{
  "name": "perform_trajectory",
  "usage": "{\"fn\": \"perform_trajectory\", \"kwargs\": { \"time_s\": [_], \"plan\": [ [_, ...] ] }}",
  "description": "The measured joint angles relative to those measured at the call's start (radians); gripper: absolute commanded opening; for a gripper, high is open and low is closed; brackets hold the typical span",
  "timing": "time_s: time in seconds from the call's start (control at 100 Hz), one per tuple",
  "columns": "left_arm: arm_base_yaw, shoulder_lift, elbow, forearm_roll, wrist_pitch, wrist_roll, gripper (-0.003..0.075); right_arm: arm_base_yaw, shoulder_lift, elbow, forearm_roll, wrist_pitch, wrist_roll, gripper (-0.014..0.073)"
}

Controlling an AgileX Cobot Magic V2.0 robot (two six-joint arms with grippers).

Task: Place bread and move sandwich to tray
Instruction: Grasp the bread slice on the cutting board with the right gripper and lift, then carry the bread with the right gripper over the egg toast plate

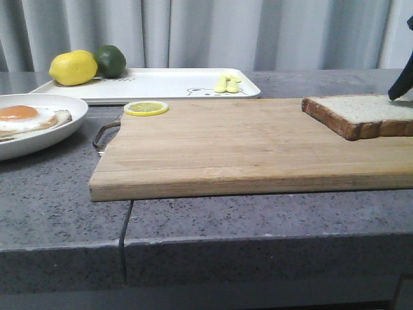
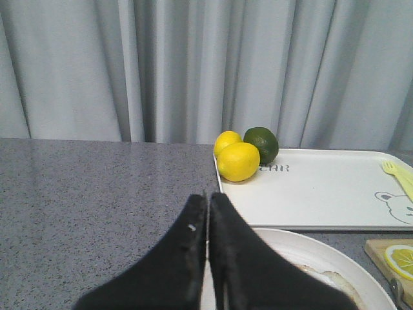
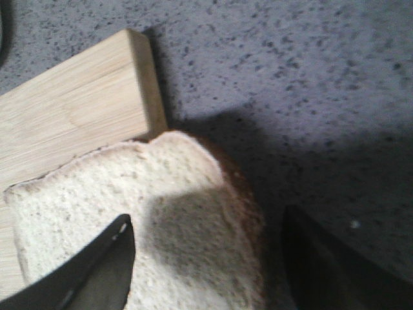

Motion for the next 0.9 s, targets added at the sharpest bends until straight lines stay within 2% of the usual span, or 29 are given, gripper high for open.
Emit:
{"fn": "perform_trajectory", "kwargs": {
  "time_s": [0.12, 0.31, 0.61, 0.79, 0.9],
  "plan": [
    [0.000, 0.000, 0.000, 0.000, 0.000, 0.000, -0.0020, 0.000, 0.033, -0.002, 0.032, 0.019, -0.017, 0.0318],
    [0.000, 0.000, 0.000, 0.000, -0.008, 0.000, -0.0020, -0.004, 0.037, -0.008, 0.051, 0.031, -0.022, -0.0071],
    [0.000, 0.000, 0.000, 0.000, -0.015, 0.000, -0.0020, -0.008, 0.020, -0.012, 0.101, 0.059, -0.052, -0.0062],
    [0.000, 0.000, 0.000, 0.000, -0.015, 0.000, -0.0020, 0.001, -0.033, -0.037, 0.289, 0.128, -0.135, -0.0062],
    [0.000, 0.000, 0.000, 0.000, -0.015, 0.000, -0.0020, 0.044, -0.044, -0.057, 0.404, 0.135, -0.162, -0.0062]
  ]
}}
